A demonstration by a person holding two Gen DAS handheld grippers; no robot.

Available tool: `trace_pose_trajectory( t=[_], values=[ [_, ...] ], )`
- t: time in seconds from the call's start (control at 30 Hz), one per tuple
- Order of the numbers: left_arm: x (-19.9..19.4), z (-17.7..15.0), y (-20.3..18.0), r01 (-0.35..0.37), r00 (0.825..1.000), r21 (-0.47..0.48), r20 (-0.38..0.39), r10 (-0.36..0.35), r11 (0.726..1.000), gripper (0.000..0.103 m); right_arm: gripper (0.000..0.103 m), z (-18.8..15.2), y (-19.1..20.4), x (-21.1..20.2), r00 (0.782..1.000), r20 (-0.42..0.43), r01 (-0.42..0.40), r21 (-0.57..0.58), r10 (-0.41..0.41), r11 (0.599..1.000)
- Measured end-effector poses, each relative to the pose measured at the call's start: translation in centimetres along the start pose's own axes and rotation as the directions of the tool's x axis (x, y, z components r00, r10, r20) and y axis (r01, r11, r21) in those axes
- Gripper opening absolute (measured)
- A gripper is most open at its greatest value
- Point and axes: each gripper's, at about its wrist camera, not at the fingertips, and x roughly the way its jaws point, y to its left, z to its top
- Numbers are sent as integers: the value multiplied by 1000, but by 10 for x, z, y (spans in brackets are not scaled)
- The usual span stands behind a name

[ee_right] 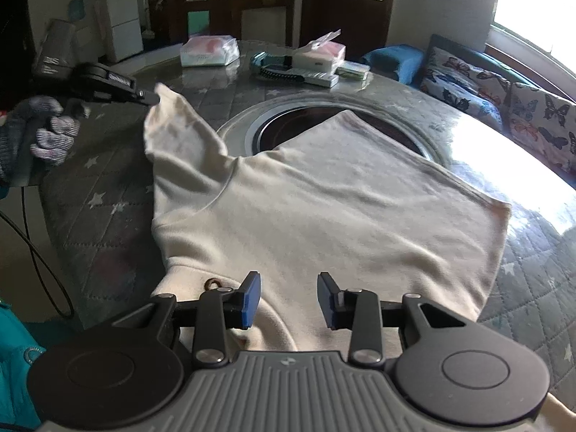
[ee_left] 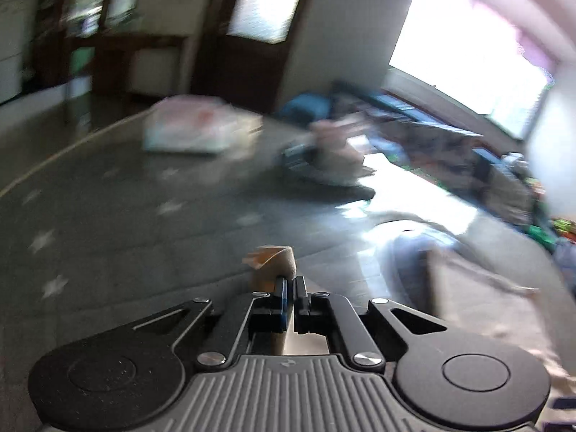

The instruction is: Fold clothes

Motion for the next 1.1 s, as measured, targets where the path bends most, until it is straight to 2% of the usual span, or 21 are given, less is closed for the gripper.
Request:
trace_pose_trajectory(
  t=[0.1,0.2,0.3,0.4,0.47,0.53,0.63,0.67,0.7,0.77,0.87,0.93,1.0,1.1],
  values=[
    [-16,5,-39,132,990,83,29,-135,988,3,35,0,-8,-4,1000,19,16,33,-17,999],
    [-20,-7,-77,270,962,175,-21,-271,947,3,35,-2,-17,-10,999,37,35,66,-37,997],
    [-23,-19,-114,403,915,258,-85,-395,878,3,34,-5,-24,-16,997,49,54,93,-59,994],
    [-27,-31,-152,528,848,328,-158,-505,784,5,34,-9,-33,-20,995,51,73,127,-80,989],
    [-22,-47,-167,553,833,373,-229,-503,745,6,34,-12,-38,-23,994,52,83,150,-91,985],
    [-21,-58,-171,564,826,394,-261,-499,726,6,34,-13,-41,-24,994,54,85,164,-95,983],
    [-24,-60,-161,548,836,399,-249,-489,735,18,34,-12,-44,-24,995,60,65,181,-77,981],
    [-26,-61,-158,543,840,401,-244,-485,738,24,34,-10,-44,-21,996,60,54,183,-66,982],
    [-26,-58,-150,526,850,403,-227,-475,749,30,34,-9,-43,-19,997,60,43,183,-55,982],
    [-28,-53,-134,483,875,411,-191,-445,773,33,34,-5,-41,-11,998,57,16,186,-27,982],
    [-30,-49,-109,412,911,405,-151,-385,816,41,34,1,-38,3,999,52,-19,190,9,982],
    [-31,-49,-92,368,930,398,-135,-343,840,42,34,5,-36,15,998,49,-44,199,35,979],
    [-33,-52,-76,328,945,390,-132,-300,861,46,34,8,-34,25,998,39,-54,204,47,978],
    [-35,-58,-58,293,955,372,-149,-255,881,48,34,9,-32,39,998,18,-62,210,59,976]
  ],
)
